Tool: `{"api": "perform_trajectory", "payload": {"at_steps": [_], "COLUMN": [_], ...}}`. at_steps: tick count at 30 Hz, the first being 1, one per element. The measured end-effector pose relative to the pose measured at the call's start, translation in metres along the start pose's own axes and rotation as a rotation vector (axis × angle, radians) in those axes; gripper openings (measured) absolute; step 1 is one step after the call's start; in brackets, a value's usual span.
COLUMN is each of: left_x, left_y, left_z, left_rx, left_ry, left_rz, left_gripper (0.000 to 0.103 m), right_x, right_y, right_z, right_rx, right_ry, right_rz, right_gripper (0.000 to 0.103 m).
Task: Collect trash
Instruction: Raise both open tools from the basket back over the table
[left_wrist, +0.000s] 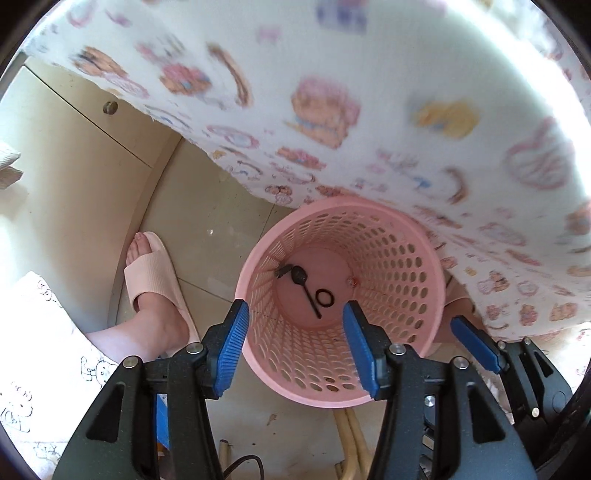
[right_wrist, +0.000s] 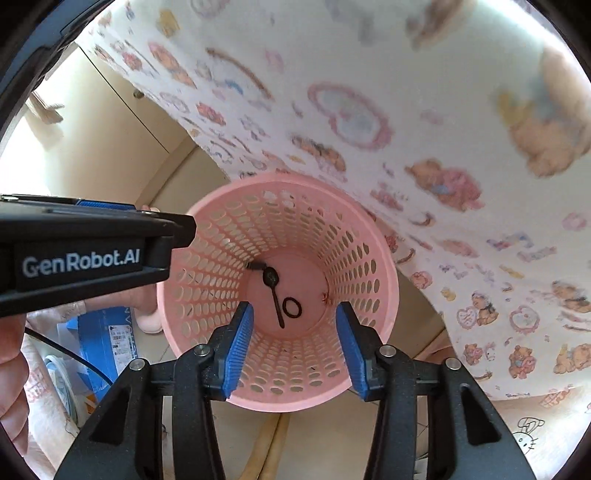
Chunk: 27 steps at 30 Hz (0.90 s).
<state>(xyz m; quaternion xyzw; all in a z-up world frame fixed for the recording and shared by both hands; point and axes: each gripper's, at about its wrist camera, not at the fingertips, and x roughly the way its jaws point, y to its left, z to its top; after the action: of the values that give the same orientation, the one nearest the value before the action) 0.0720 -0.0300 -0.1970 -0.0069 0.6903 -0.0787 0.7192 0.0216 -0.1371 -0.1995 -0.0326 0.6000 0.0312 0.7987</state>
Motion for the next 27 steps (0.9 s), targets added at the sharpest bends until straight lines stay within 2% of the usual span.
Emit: {"api": "perform_trajectory", "payload": {"at_steps": [3,8,13,16,22,27], "left_x": [-0.018,-0.05,-0.081,-0.102,-0.151,-0.196], "left_y": [0.002,0.003,0.01,0.009,0.008,0.001], "left_z": [0.0,-0.004,-0.007,-0.009,0.003,0.029], "left_rx": [-0.007,0.002,-0.005,0.014,0.016,0.048], "left_ry": [-0.044,-0.152,-0.227,-0.301,-0.403,-0.475], "left_rz": [-0.014,0.016,-0.04,-0.004,0.006,0.014], "left_gripper": [0.052,0.053,0.056,0.058,0.071,0.077], "right_x": [-0.019,-0.048,-0.079,-0.102,-0.146,-0.196], "right_y": [0.002,0.005,0.01,0.012,-0.002,-0.022], "right_z": [0.003,0.006,0.009,0.007,0.009,0.024], "right_rx": [-0.015,-0.01,-0.034,-0.056,-0.008,-0.012], "right_ry": [-0.059,-0.139,-0.228,-0.304,-0.39,-0.529], "right_rz": [0.003,0.02,0.031,0.021,0.023,-0.013], "right_gripper": [0.049,0.053,0.053,0.053,0.053,0.054]}}
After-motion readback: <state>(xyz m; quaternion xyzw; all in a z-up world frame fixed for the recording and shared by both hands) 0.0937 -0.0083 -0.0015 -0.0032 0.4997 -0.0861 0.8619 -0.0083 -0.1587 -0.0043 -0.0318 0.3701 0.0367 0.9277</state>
